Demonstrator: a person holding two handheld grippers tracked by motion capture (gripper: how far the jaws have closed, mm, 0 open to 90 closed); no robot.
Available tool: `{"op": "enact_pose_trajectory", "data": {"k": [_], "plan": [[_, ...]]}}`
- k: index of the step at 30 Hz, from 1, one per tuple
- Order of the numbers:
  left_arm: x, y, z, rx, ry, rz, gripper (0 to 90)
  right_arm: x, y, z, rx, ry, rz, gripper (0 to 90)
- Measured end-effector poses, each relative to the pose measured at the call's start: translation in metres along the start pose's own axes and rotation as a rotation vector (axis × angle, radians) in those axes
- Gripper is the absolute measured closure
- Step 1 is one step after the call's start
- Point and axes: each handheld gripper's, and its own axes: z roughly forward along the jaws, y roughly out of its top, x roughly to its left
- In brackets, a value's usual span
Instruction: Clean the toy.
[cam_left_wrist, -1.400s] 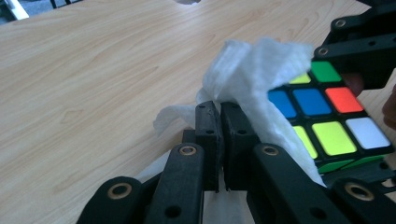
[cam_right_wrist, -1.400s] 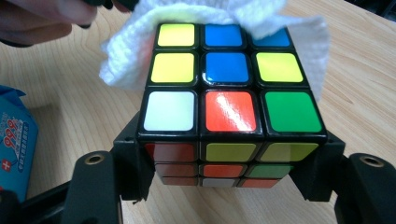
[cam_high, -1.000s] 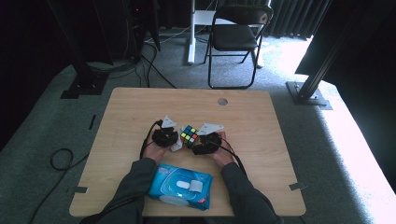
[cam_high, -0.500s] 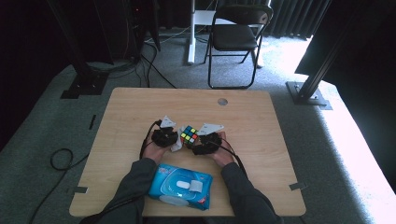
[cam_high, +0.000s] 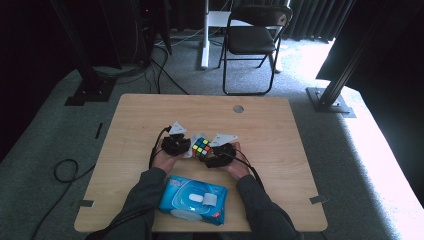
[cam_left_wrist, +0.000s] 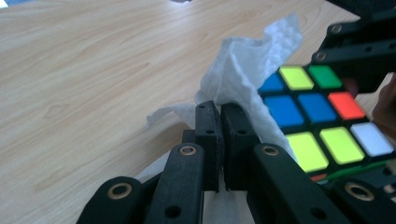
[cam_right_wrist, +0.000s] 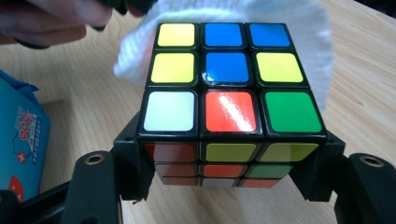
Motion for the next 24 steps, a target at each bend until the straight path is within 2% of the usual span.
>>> {"op": "enact_pose_trajectory", "data": {"k": [5, 13, 24], "plan": [[0.0009, 0.0039, -0.0045, -0.027, -0.012, -0.009, 86.5, 0.002, -0.0004, 0.0027, 0.006, 0.008, -0.006, 34.1], [0.0012, 0.0063, -0.0062, -0.034, -0.006, -0.006, 86.5, 0.0051, 0.0003, 0.0056, 0.013, 0.014, -0.017, 34.1], [0.0029, 0.0011, -0.0008, -0.009, 0.007, -0.006, 86.3, 0.005, 0.0014, 0.0032, 0.001, 0.01, -0.015, 34.1]]}}
